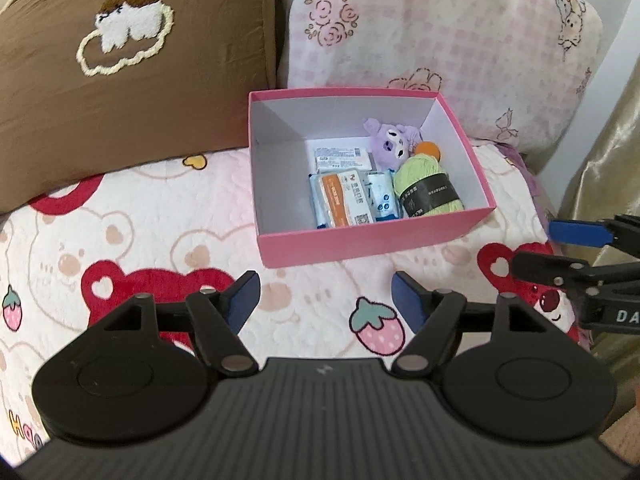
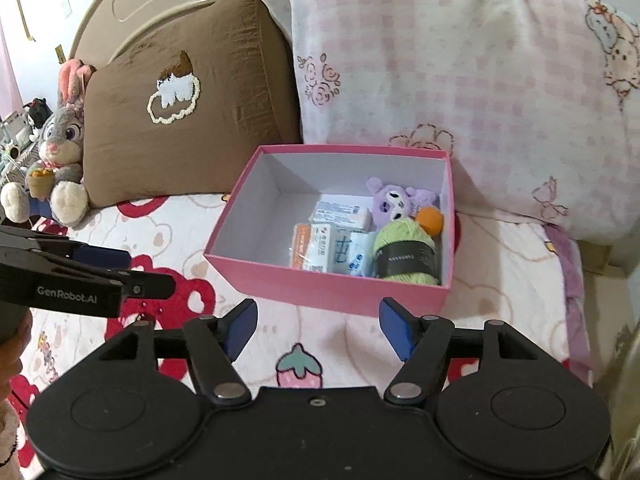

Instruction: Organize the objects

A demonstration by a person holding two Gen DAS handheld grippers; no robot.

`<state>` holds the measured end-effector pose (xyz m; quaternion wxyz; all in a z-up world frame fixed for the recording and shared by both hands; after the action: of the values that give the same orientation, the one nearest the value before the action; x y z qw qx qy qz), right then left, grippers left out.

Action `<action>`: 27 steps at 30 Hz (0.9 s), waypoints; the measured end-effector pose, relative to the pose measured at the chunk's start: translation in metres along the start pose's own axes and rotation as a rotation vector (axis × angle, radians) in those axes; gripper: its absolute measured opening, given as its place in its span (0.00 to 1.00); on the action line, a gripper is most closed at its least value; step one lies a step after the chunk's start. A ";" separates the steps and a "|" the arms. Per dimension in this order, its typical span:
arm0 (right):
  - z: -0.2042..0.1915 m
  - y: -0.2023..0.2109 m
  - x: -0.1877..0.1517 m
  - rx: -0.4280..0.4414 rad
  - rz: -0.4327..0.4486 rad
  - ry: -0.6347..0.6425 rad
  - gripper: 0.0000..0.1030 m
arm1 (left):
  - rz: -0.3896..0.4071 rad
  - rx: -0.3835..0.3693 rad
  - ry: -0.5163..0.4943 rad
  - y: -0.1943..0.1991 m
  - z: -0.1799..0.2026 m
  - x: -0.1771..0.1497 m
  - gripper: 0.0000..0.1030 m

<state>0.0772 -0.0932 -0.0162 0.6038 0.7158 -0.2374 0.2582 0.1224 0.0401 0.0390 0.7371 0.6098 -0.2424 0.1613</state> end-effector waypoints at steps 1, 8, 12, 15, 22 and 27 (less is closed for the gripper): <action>0.001 0.002 -0.002 -0.009 -0.002 0.002 0.73 | 0.001 0.007 0.000 0.001 0.001 -0.003 0.72; 0.008 0.012 -0.019 -0.046 -0.020 0.003 0.78 | 0.026 -0.010 0.001 0.017 0.013 -0.025 0.77; 0.012 0.014 -0.027 -0.058 -0.027 -0.006 0.82 | 0.048 0.024 -0.025 0.024 0.021 -0.035 0.81; 0.015 0.014 -0.032 -0.061 -0.030 -0.019 0.84 | 0.055 0.053 -0.026 0.024 0.023 -0.039 0.84; 0.018 0.013 -0.040 -0.040 -0.030 -0.047 0.90 | 0.026 0.037 0.038 0.012 0.018 -0.042 0.99; 0.018 0.010 -0.043 -0.063 -0.034 -0.033 0.90 | -0.045 0.060 0.072 -0.004 0.015 -0.044 0.99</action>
<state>0.0398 -0.1110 -0.0393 0.6265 0.7044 -0.2433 0.2285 0.0852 0.0276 0.0136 0.7301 0.6308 -0.1972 0.1737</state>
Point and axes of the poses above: each gripper's, at about its wrist camera, not at the fingertips, and y roughly against the way its jaws point, z to its right, x to its top, the point moved 3 cm from there along -y, roughly the way its jaws point, and after that the axes turned 1 degree about y, right-handed, at the moved point
